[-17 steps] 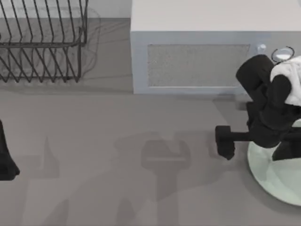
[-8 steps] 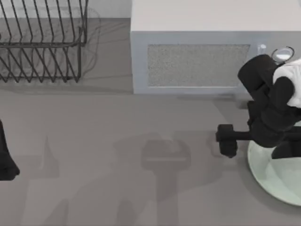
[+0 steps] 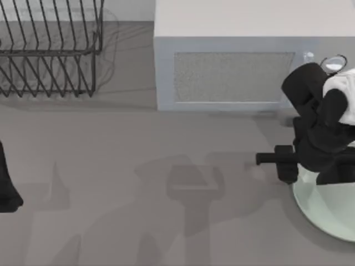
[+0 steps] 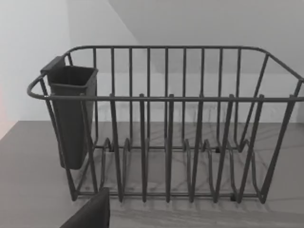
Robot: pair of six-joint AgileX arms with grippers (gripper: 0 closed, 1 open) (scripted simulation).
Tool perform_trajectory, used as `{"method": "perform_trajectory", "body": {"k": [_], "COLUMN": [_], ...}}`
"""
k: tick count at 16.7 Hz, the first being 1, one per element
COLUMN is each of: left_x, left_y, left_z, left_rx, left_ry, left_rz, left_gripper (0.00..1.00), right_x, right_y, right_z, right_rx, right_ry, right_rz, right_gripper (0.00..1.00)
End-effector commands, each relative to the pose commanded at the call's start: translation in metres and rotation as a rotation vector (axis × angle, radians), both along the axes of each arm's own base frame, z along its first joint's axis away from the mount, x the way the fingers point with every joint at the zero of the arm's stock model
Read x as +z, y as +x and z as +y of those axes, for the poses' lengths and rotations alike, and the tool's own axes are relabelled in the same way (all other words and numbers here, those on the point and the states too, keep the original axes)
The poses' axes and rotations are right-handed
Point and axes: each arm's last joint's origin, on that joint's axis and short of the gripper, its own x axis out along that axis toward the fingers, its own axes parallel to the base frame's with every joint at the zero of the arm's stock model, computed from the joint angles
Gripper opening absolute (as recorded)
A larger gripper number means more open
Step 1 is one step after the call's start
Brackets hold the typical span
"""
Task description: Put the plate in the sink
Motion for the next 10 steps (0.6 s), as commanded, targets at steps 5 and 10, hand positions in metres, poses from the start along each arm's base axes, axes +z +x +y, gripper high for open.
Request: {"method": "perform_trajectory", "body": {"k": [5,10], "left_x": [0.0,0.0], "left_y": [0.0,0.0], "left_z": [0.0,0.0], "left_rx": [0.0,0.0], "left_ry": [0.0,0.0], "left_rz": [0.0,0.0], "left_gripper": [1.0,1.0], "right_x": [0.0,0.0], "right_y": [0.0,0.0], "right_z": [0.0,0.0], "right_rx": [0.0,0.0], "right_ry": [0.0,0.0], "right_rz": [0.0,0.0], "right_gripper": [0.0,0.0]}}
